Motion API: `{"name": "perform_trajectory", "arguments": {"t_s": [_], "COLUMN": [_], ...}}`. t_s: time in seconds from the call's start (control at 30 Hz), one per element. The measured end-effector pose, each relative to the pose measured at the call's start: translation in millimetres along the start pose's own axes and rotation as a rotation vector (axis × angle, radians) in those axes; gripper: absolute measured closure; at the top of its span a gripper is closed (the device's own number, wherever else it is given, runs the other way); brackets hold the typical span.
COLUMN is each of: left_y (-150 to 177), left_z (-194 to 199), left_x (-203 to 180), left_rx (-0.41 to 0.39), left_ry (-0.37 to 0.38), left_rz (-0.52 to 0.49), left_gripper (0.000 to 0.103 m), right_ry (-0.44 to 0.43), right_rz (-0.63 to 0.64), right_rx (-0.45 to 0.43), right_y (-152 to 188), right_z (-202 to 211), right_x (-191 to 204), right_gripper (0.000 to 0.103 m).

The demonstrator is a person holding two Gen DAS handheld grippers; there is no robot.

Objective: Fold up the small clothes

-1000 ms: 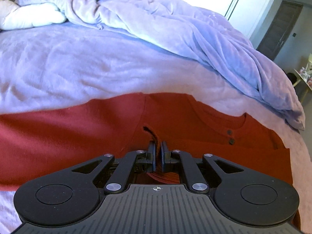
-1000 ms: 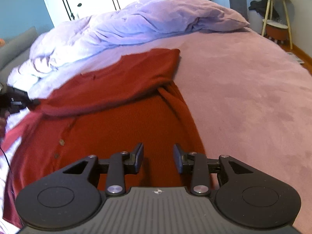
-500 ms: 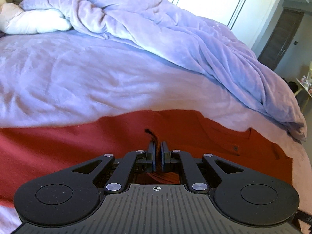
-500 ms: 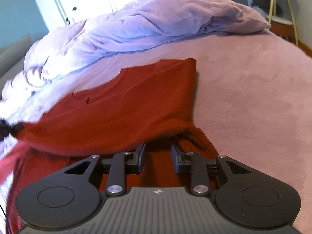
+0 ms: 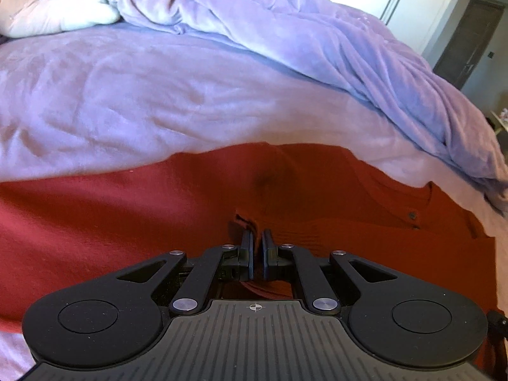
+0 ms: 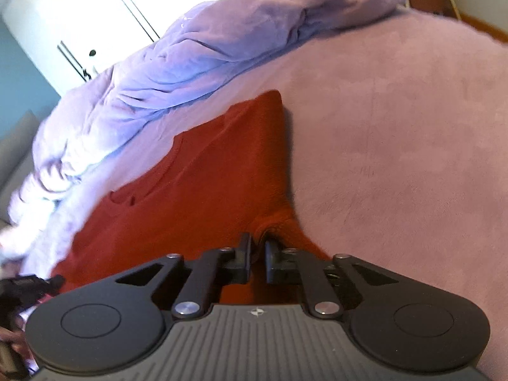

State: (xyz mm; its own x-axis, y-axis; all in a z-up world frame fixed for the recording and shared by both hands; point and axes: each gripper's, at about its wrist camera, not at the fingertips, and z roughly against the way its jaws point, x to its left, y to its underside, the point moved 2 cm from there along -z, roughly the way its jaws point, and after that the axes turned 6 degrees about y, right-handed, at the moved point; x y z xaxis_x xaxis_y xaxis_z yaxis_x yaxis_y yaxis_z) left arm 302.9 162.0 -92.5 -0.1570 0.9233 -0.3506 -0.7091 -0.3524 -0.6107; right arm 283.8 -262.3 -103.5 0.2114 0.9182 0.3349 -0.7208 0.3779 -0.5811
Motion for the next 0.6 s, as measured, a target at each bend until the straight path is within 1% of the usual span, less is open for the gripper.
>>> {"name": "perform_trajectory", "arguments": {"t_s": [0.07, 0.13, 0.2, 0.27, 0.3, 0.33, 0.47, 0.53, 0.6], "left_y": [3, 8, 12, 11, 10, 10, 10, 11, 11], "left_z": [-1, -5, -6, -4, -3, -2, 0, -1, -5], "left_x": [-5, -9, -9, -4, -2, 0, 1, -2, -7], "left_rx": [0.006, 0.022, 0.024, 0.031, 0.033, 0.034, 0.018, 0.014, 0.018], "left_ry": [-0.001, -0.02, -0.016, 0.02, 0.04, 0.055, 0.082, 0.068, 0.046], "left_rz": [-0.025, -0.055, -0.067, -0.035, -0.019, -0.007, 0.0, -0.01, -0.031], "left_gripper": [0.096, 0.095, 0.094, 0.093, 0.088, 0.086, 0.086, 0.091, 0.093], "right_ry": [0.052, 0.085, 0.097, 0.093, 0.093, 0.092, 0.072, 0.071, 0.077], "right_rz": [0.054, 0.076, 0.094, 0.119, 0.138, 0.159, 0.275, 0.306, 0.326], "right_rx": [-0.034, -0.04, -0.038, -0.016, -0.006, -0.002, -0.045, -0.061, -0.059], "right_y": [-1, 0, 2, 1, 0, -1, -5, -10, -15], "right_z": [3, 2, 1, 6, 11, 17, 42, 43, 33], "right_x": [4, 4, 4, 7, 9, 11, 24, 31, 41], "right_gripper": [0.098, 0.098, 0.099, 0.097, 0.096, 0.095, 0.095, 0.094, 0.094]}}
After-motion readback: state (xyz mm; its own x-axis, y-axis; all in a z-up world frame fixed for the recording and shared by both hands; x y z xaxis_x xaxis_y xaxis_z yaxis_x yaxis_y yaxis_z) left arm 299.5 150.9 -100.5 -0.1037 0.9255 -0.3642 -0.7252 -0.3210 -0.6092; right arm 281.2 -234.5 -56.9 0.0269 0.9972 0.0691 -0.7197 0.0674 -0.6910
